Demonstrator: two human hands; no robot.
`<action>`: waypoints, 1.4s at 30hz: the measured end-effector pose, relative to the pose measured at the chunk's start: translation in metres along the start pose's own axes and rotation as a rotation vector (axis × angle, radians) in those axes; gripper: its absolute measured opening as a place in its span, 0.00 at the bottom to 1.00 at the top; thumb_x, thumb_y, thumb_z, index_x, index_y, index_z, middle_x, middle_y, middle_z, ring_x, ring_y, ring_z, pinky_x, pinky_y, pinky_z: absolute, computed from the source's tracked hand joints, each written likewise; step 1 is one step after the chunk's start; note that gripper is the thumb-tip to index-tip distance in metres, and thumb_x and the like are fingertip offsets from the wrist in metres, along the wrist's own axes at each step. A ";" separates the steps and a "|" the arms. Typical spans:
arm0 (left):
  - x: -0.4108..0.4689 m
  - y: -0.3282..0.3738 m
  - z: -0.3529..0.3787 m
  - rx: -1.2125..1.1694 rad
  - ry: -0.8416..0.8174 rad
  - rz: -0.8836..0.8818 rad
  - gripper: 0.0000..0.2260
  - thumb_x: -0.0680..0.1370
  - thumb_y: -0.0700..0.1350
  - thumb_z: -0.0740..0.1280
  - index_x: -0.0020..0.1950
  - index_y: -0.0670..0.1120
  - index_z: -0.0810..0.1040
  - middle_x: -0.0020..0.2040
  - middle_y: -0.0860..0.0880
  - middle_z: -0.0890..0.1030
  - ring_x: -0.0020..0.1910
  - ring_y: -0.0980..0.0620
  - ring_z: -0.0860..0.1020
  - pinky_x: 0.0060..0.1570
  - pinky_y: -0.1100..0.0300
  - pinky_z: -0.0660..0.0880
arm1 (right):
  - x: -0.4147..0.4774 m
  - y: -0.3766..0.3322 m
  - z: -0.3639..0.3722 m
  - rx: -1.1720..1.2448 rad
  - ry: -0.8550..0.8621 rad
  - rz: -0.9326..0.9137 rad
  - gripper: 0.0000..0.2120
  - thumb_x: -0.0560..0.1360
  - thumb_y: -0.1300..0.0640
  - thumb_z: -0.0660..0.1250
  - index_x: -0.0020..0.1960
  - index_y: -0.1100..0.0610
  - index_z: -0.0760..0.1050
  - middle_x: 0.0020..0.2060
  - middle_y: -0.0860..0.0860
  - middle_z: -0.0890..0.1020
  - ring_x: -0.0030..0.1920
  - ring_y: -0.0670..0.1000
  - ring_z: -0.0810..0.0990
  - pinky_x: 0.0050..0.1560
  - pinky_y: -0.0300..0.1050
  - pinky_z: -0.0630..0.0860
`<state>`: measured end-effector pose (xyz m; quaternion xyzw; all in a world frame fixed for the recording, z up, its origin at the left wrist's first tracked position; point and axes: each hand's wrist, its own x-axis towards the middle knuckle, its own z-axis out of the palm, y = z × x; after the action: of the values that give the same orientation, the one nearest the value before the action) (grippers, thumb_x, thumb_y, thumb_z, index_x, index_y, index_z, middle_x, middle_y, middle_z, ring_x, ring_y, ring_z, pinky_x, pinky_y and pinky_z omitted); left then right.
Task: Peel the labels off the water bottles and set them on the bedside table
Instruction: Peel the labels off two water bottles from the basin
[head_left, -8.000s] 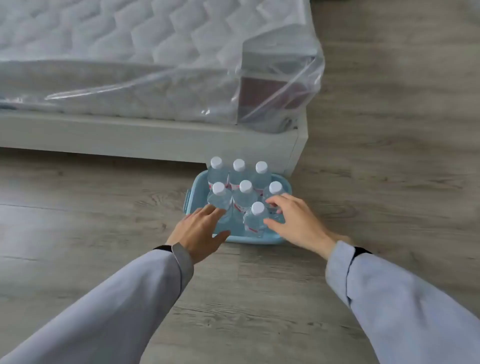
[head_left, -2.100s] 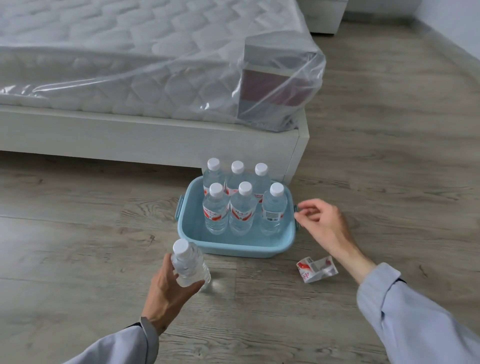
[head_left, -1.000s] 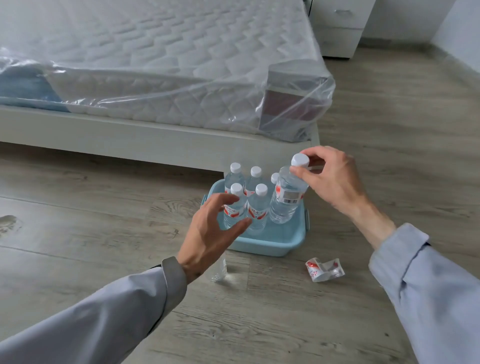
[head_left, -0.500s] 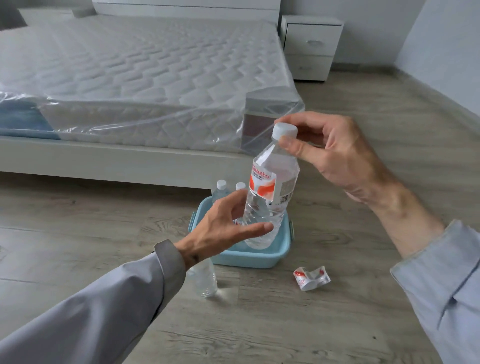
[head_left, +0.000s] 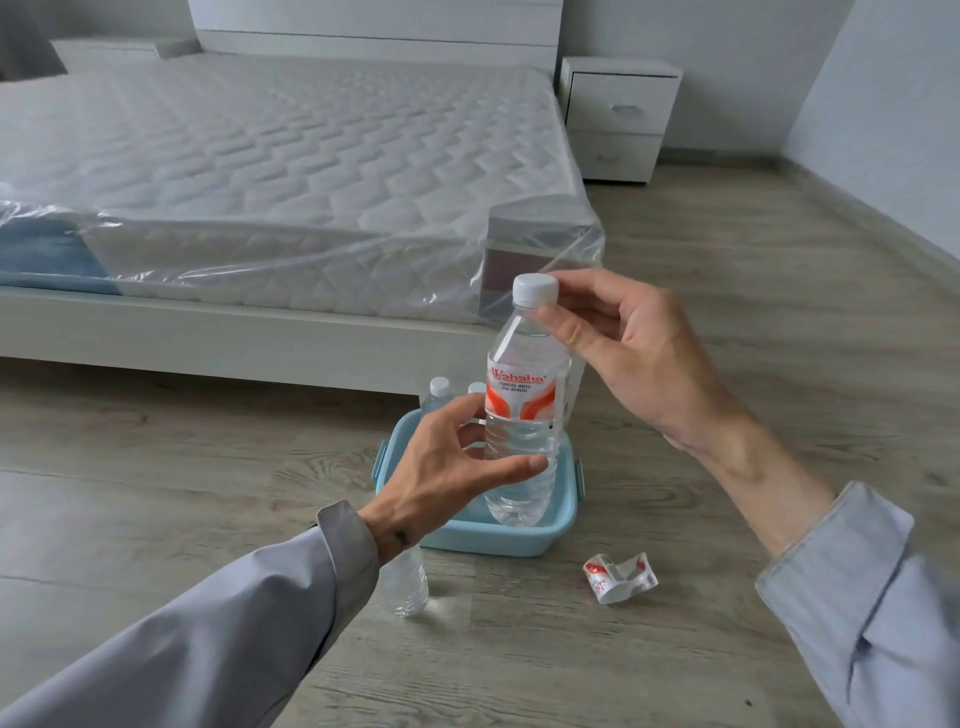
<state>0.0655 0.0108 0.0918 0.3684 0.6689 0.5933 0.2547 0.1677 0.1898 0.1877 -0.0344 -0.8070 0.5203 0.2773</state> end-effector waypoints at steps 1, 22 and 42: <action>0.001 0.000 0.000 0.000 0.031 0.003 0.25 0.72 0.44 0.83 0.67 0.45 0.81 0.60 0.48 0.88 0.60 0.51 0.87 0.63 0.50 0.83 | -0.002 0.003 0.001 -0.029 0.022 0.015 0.14 0.78 0.51 0.74 0.63 0.51 0.82 0.57 0.47 0.88 0.60 0.44 0.86 0.63 0.43 0.81; 0.015 0.006 0.002 0.195 0.491 0.051 0.27 0.65 0.56 0.86 0.58 0.49 0.81 0.56 0.51 0.80 0.53 0.51 0.86 0.55 0.48 0.85 | -0.023 0.024 0.033 -0.050 0.210 0.238 0.06 0.73 0.53 0.81 0.46 0.53 0.86 0.38 0.48 0.89 0.40 0.46 0.88 0.45 0.37 0.82; 0.015 -0.002 0.003 0.261 0.535 0.050 0.29 0.66 0.56 0.85 0.61 0.48 0.81 0.58 0.49 0.79 0.55 0.51 0.83 0.59 0.53 0.83 | -0.022 0.024 0.042 -0.075 0.177 0.220 0.06 0.74 0.61 0.76 0.42 0.52 0.84 0.37 0.45 0.88 0.35 0.40 0.84 0.38 0.32 0.78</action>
<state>0.0586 0.0244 0.0911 0.2452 0.7736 0.5842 0.0051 0.1602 0.1591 0.1458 -0.1789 -0.7895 0.5121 0.2872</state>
